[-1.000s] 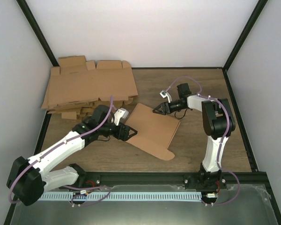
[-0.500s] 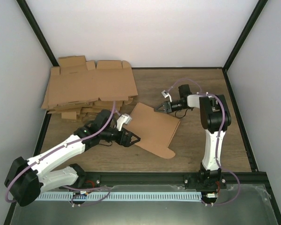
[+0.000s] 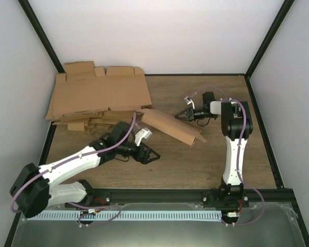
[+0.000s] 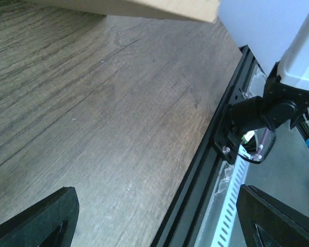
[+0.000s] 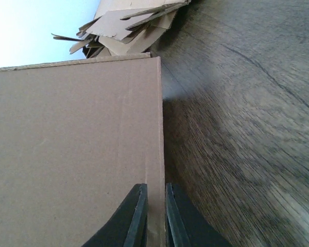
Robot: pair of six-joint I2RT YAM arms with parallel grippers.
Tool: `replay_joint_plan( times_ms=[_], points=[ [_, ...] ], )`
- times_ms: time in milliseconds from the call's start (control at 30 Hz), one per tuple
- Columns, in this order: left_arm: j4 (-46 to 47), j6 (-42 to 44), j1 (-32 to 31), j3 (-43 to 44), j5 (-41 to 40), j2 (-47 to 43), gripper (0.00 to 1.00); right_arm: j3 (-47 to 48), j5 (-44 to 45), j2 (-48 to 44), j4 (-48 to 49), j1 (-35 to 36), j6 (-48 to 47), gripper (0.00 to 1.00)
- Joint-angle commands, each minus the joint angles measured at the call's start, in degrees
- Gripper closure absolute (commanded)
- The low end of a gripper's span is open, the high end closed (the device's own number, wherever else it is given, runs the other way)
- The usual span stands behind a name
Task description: Fold the paper box
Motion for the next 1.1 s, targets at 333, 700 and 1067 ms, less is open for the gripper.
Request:
replay_joint_plan(
  times_ms=[333,700,1067],
  points=[
    [26.3,-2.0,-0.5,8.7,-12.5,20.9,0.21,1.7,1.2,0.8,-3.7,0.0,-3.6,0.86],
    [26.3,-1.5,-1.2,17.2,-9.6,27.0,0.21,1.4,-2.9,-0.6,-9.8,3.3,-10.8,0.85],
    [23.6,-4.3,-4.9,7.2,-11.8,17.7,0.21,-2.3,-6.3,-4.4,-12.9,8.3,-17.7,0.83]
  ],
)
